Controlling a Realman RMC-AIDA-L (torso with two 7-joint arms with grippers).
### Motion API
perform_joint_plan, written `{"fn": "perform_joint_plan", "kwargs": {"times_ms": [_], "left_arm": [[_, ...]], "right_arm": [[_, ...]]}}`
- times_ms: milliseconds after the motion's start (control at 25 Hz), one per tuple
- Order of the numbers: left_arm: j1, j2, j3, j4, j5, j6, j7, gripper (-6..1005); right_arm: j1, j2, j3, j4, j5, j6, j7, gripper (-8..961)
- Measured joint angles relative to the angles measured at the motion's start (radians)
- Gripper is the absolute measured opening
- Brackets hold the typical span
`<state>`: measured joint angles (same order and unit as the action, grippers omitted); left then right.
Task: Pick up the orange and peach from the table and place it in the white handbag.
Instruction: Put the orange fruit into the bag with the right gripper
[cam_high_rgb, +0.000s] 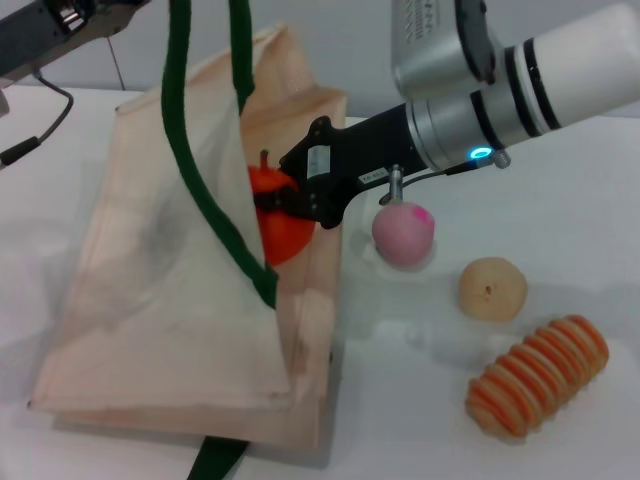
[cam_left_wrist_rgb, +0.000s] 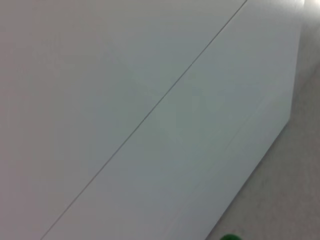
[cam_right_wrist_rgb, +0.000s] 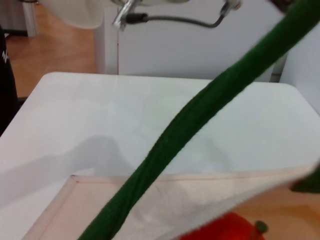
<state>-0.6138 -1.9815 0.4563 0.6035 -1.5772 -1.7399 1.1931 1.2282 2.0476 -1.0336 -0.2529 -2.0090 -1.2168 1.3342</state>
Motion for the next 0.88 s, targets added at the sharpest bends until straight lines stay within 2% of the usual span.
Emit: {"fn": "perform_joint_plan", "kwargs": {"times_ms": [280,520,720,880], "left_arm": [[-0.01,0.0,0.0,-0.009,-0.013,0.001,0.004,121],[-0.01,0.005,0.001,-0.012,-0.008,0.026,0.004,121],[-0.024,0.027,0.014,-0.067,0.007,0.055,0.016,121],[-0.046,0.035,0.015,-0.103,0.015,0.064,0.035,121]], "right_arm": [[0.041,0.004,-0.004,0.072,0.0,0.063,-0.032,59],[0.085,0.013,0.005,0.106,0.006,0.011,-0.075,59],[0.107,0.015,0.001,0.138,0.078,-0.035,-0.143,60],[0.115,0.015,-0.004,0.146,0.086,-0.026,-0.149,58]]}}
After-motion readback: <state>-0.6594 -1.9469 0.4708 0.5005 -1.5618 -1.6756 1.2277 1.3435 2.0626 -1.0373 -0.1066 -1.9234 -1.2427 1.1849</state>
